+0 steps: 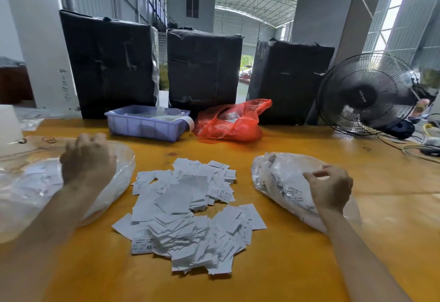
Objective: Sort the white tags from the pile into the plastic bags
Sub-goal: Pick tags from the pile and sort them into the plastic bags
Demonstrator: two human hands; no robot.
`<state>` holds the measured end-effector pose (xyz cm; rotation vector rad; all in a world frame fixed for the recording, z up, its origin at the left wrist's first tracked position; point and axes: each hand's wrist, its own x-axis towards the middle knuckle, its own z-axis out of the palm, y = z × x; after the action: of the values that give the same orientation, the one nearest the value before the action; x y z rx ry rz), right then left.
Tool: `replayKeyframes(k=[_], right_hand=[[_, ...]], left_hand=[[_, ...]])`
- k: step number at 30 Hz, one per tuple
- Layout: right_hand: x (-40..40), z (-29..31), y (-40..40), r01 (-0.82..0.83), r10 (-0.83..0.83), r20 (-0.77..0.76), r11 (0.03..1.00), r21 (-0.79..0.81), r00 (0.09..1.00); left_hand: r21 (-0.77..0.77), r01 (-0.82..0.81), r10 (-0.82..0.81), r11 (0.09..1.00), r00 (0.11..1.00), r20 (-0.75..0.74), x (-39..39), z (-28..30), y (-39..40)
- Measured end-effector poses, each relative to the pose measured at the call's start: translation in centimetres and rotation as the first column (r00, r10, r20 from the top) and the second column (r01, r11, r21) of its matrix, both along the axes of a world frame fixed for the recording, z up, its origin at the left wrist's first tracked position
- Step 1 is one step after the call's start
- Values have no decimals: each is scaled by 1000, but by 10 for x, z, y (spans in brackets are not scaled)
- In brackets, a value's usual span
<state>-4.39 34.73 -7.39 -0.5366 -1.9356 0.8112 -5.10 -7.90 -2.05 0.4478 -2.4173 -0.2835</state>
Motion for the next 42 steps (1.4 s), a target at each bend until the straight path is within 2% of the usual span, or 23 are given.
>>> replayKeyframes(k=[2, 4, 5, 7, 8, 9, 11, 12, 13, 14, 16, 17, 18, 20, 23, 25, 28, 32, 34, 36, 38, 40, 42], right_hand=[[0, 3, -2, 4, -5, -52, 1000, -23, 999], [0, 3, -5, -31, 27, -64, 998, -59, 998], [1, 3, -7, -48, 44, -66, 996, -71, 997], [3, 5, -10, -81, 74, -98, 994, -71, 992], [4, 8, -13, -97, 88, -128, 993, -61, 988], [5, 11, -16, -115, 104, -160, 991, -62, 982], [7, 20, -29, -222, 185, -237, 965, -140, 954], [9, 26, -40, -344, 275, -283, 909, -236, 919], [12, 31, -55, -480, 373, -331, 803, -352, 867], [14, 34, -72, -599, 477, -363, 656, -459, 800], [23, 36, -108, -720, 684, -358, 357, -595, 636], [28, 35, -124, -734, 763, -335, 255, -630, 552], [33, 34, -136, -741, 819, -316, 185, -645, 480], [40, 30, -153, -755, 861, -294, 147, -639, 416], [42, 27, -159, -755, 851, -293, 170, -633, 437], [40, 24, -157, -737, 845, -282, 180, -652, 456], [37, 19, -156, -698, 866, -225, 180, -693, 447], [37, 16, -158, -715, 905, -188, 161, -680, 382], [38, 15, -160, -714, 885, -249, 122, -690, 393], [37, 14, -163, -674, 825, -335, 74, -735, 456], [36, 14, -165, -637, 762, -401, 20, -770, 508], [36, 13, -166, -644, 765, -402, 22, -765, 504], [38, 11, -169, -699, 831, -338, 84, -710, 443]], left_hand=[[16, 313, -313, 950, 950, -15, 8, -5, 33], [77, 572, -577, 817, 812, 84, 13, -17, 58], [101, 653, -660, 751, 734, 163, 14, -23, 69], [108, 726, -714, 679, 619, 328, 11, -36, 83], [98, 730, -701, 677, 597, 390, 10, -41, 88], [85, 726, -685, 683, 596, 419, 10, -44, 91], [65, 731, -698, 680, 618, 361, 9, -46, 95], [93, 741, -729, 665, 617, 296, 11, -45, 97], [180, 756, -776, 629, 596, 206, 14, -43, 101], [325, 762, -822, 560, 559, 105, 18, -40, 105], [648, 692, -882, 317, 467, -67, 29, -31, 117], [749, 630, -892, 204, 435, -122, 33, -29, 122], [803, 579, -896, 140, 419, -146, 35, -27, 125], [842, 534, -884, 76, 427, -191, 37, -26, 127], [875, 483, -771, 13, 562, -299, 35, -27, 124], [895, 445, -698, -3, 640, -321, 33, -29, 121], [905, 426, -666, -2, 675, -319, 31, -31, 119], [915, 404, -643, -1, 700, -310, 29, -31, 117], [929, 366, -650, -60, 691, -315, 29, -31, 117], [939, 304, -683, -162, 651, -330, 30, -31, 118], [941, 256, -697, -223, 633, -337, 32, -32, 120], [933, 248, -640, -263, 678, -360, 30, -33, 123], [910, 256, -523, -326, 753, -399, 26, -34, 123]])
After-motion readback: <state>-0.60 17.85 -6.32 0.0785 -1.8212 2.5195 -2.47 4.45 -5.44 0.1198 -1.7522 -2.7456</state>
